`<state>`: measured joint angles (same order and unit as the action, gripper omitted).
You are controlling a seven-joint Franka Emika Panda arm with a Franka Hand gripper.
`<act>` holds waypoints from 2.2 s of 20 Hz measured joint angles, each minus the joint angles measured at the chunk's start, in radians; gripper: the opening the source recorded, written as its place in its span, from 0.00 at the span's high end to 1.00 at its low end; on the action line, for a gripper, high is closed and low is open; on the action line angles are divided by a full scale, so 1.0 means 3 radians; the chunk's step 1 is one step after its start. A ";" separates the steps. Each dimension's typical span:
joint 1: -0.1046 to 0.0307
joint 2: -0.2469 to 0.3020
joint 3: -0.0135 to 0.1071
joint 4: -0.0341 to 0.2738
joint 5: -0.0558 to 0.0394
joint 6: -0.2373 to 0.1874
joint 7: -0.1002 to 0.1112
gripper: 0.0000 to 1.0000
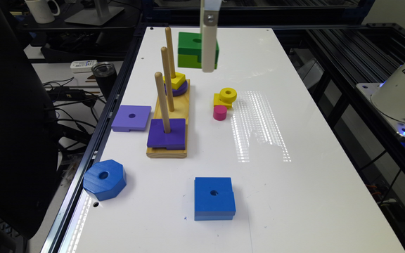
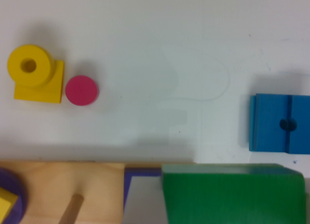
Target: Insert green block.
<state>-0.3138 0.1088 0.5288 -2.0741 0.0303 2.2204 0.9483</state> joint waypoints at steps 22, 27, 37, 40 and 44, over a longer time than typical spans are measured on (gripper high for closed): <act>0.0015 0.0494 0.0038 0.0477 -0.0289 -0.0003 0.0164 1.00; 0.0017 0.0520 0.0041 0.0504 -0.0315 -0.0004 0.0180 1.00; 0.0022 0.0537 0.0041 0.0516 -0.0324 -0.0004 0.0186 1.00; 0.0021 0.0537 0.0040 0.0512 -0.0324 -0.0004 0.0185 1.00; 0.0020 0.0538 0.0040 0.0510 -0.0324 -0.0004 0.0185 1.00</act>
<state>-0.3076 0.2702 0.5409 -1.9209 -0.0668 2.2192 1.0038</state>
